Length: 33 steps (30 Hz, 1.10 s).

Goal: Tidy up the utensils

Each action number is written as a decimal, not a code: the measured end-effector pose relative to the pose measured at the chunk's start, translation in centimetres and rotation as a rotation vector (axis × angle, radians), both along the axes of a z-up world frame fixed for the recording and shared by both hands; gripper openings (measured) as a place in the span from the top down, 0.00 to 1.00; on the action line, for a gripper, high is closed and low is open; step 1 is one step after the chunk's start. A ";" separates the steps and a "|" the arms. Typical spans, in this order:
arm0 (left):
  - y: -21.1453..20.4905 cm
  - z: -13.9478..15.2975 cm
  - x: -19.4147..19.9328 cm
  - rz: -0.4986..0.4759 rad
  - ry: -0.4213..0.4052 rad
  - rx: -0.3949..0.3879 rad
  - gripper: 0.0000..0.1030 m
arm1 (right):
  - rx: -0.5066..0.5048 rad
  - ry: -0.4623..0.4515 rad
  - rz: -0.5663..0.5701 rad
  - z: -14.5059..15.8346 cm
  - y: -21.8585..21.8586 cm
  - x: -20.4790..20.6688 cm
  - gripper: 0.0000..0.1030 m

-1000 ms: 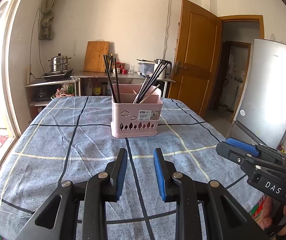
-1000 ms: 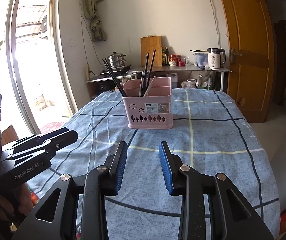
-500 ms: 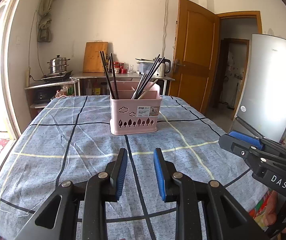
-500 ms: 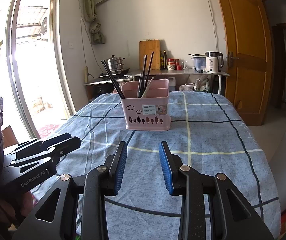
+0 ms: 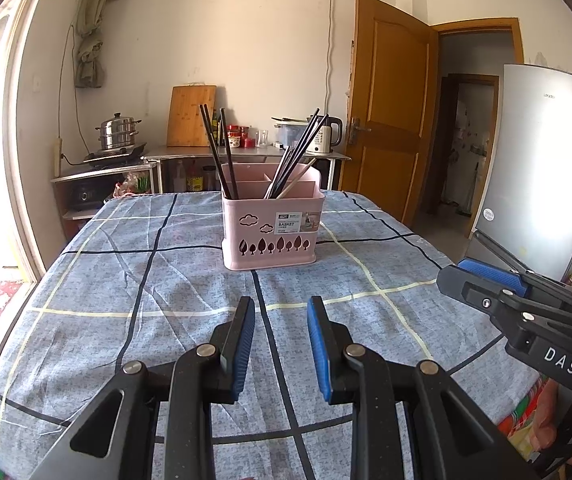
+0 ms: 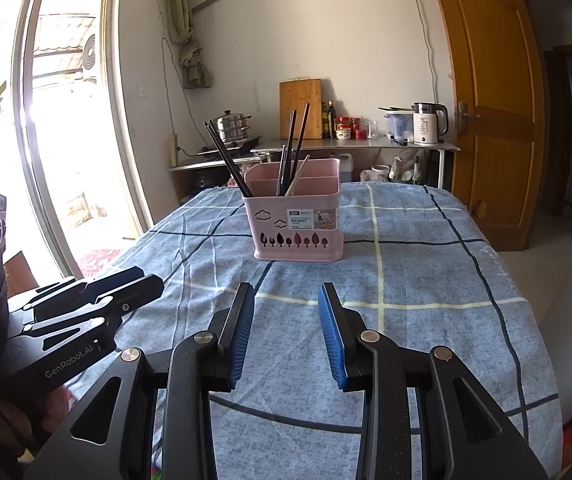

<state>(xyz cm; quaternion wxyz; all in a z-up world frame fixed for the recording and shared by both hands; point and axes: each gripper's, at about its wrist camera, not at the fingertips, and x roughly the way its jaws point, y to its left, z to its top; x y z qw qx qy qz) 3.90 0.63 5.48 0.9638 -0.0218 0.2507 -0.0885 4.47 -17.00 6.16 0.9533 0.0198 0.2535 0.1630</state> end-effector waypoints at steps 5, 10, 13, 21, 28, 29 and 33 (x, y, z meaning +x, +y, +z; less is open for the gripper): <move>-0.1 0.0 -0.1 0.001 -0.001 0.008 0.74 | -0.002 0.000 0.000 0.0 0.1 0.0 0.67; -0.1 0.0 -0.1 0.001 -0.001 0.008 0.74 | -0.004 0.002 0.000 0.0 0.0 -0.2 0.67; -0.1 0.0 -0.2 0.004 -0.003 0.010 0.74 | -0.005 0.002 0.000 0.0 0.0 -0.2 0.67; -0.2 0.1 -0.5 0.007 -0.009 0.030 0.74 | -0.007 0.010 0.002 -0.1 0.1 -0.1 0.67; -0.3 0.1 -0.6 0.007 -0.004 0.029 0.74 | -0.006 0.011 0.001 -0.2 0.1 -0.1 0.67; -0.2 0.0 -0.6 0.008 -0.003 0.027 0.74 | -0.006 0.012 0.001 -0.2 0.1 -0.1 0.67; -0.2 0.0 -0.5 0.009 -0.001 0.028 0.74 | -0.007 0.014 0.000 -0.1 0.0 -0.1 0.67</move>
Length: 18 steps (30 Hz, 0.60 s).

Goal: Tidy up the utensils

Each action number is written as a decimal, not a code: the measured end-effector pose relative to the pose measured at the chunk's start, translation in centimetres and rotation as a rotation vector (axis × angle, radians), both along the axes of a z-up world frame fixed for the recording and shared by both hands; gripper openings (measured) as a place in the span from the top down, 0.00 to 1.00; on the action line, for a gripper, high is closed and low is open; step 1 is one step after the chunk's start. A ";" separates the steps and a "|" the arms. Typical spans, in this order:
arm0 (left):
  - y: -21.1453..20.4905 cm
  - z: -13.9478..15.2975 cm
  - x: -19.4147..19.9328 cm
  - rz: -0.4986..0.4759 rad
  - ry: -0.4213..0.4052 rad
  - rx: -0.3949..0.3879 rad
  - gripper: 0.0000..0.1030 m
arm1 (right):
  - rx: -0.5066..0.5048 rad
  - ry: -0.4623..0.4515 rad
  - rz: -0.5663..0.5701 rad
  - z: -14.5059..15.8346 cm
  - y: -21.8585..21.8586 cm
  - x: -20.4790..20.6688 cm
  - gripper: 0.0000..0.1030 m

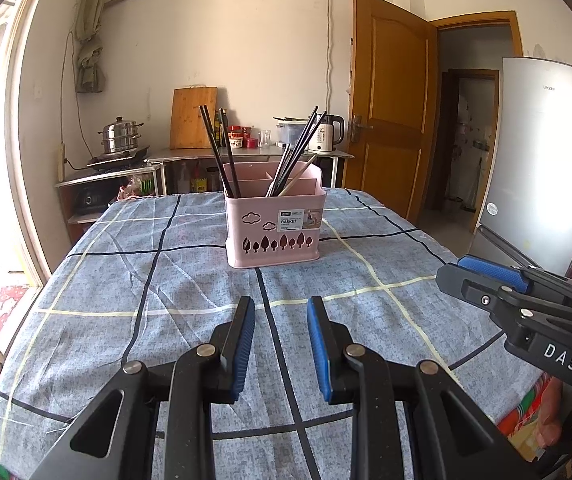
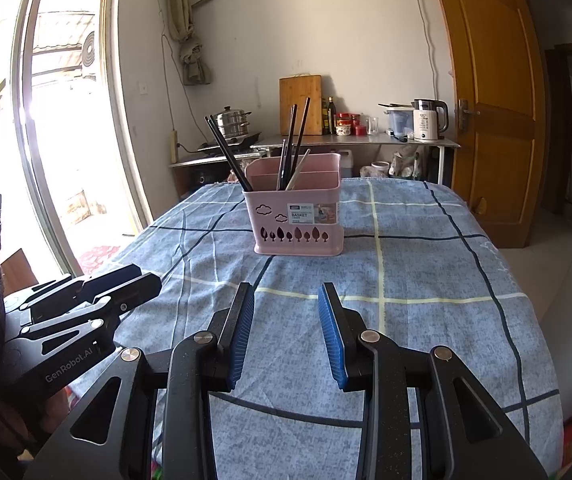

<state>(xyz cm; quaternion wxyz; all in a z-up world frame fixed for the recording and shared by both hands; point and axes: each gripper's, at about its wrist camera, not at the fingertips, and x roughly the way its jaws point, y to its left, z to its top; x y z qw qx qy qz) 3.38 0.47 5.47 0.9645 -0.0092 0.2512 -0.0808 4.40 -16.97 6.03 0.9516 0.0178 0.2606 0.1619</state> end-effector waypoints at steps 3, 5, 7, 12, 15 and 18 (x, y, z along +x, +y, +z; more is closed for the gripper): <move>0.0 -0.1 0.0 0.005 0.002 0.010 0.74 | -0.001 -0.002 0.000 0.0 0.0 0.0 0.67; -0.1 -0.1 -0.1 0.004 0.003 0.014 0.74 | -0.002 -0.002 0.000 0.0 0.0 0.0 0.67; -0.1 -0.1 -0.1 0.004 0.003 0.015 0.74 | -0.003 -0.001 -0.001 0.0 0.0 0.0 0.66; -0.1 0.0 -0.3 0.003 -0.004 0.017 0.74 | -0.003 -0.001 -0.002 0.0 0.0 0.0 0.66; -0.1 0.0 -0.4 0.003 -0.007 0.017 0.74 | -0.004 -0.001 -0.003 0.0 0.0 0.0 0.66; 0.0 0.0 -0.4 0.005 -0.011 0.012 0.74 | -0.003 -0.002 -0.002 0.0 0.0 0.0 0.66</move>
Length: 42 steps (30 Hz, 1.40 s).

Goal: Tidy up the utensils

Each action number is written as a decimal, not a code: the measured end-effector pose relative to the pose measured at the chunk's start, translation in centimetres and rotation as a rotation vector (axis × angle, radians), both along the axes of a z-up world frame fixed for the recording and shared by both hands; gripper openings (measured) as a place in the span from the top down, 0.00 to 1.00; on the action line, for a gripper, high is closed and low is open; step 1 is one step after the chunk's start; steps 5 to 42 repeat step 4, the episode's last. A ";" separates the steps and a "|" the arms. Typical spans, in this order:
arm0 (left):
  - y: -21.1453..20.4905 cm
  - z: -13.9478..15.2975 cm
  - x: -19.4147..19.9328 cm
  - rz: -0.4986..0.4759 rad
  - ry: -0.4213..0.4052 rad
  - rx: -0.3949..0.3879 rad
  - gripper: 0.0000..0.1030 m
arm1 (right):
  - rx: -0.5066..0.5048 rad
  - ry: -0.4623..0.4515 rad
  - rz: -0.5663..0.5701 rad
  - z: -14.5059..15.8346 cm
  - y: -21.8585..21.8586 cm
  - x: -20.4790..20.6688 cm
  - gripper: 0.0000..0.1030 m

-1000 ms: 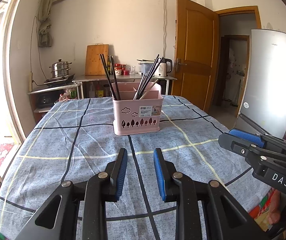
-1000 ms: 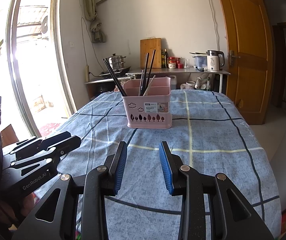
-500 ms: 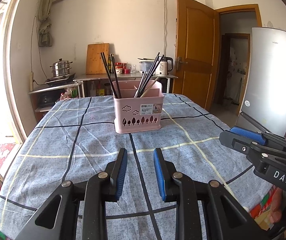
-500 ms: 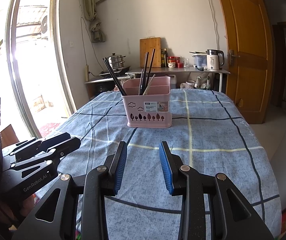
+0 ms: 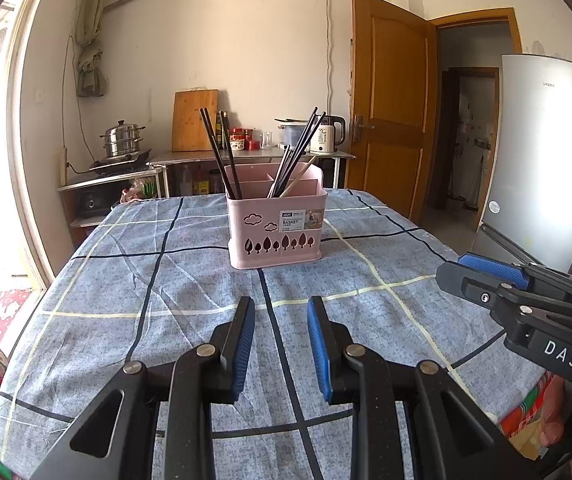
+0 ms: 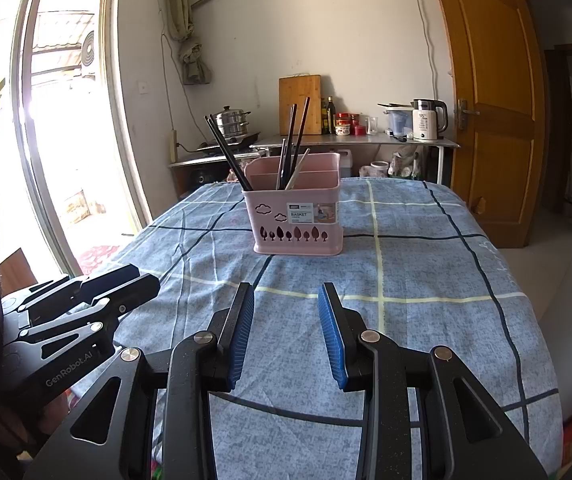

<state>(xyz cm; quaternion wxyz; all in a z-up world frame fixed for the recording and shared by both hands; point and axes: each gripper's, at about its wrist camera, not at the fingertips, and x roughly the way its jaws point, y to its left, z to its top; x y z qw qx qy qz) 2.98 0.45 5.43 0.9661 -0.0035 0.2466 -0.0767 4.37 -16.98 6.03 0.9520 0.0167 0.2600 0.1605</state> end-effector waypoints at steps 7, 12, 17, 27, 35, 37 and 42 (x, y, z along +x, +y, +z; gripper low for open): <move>0.2 0.0 -0.1 0.006 -0.005 -0.005 0.74 | 0.000 0.001 0.000 0.0 0.0 0.0 0.66; 0.2 0.0 -0.1 0.006 -0.005 -0.005 0.74 | 0.000 0.001 0.000 0.0 0.0 0.0 0.66; 0.2 0.0 -0.1 0.006 -0.005 -0.005 0.74 | 0.000 0.001 0.000 0.0 0.0 0.0 0.66; 0.2 0.0 -0.1 0.006 -0.005 -0.005 0.74 | 0.000 0.001 0.000 0.0 0.0 0.0 0.66; 0.2 0.0 -0.1 0.006 -0.005 -0.005 0.74 | 0.000 0.001 0.000 0.0 0.0 0.0 0.66; 0.2 0.0 -0.1 0.006 -0.005 -0.005 0.74 | 0.000 0.001 0.000 0.0 0.0 0.0 0.66; 0.2 0.0 -0.1 0.006 -0.005 -0.005 0.74 | 0.000 0.001 0.000 0.0 0.0 0.0 0.66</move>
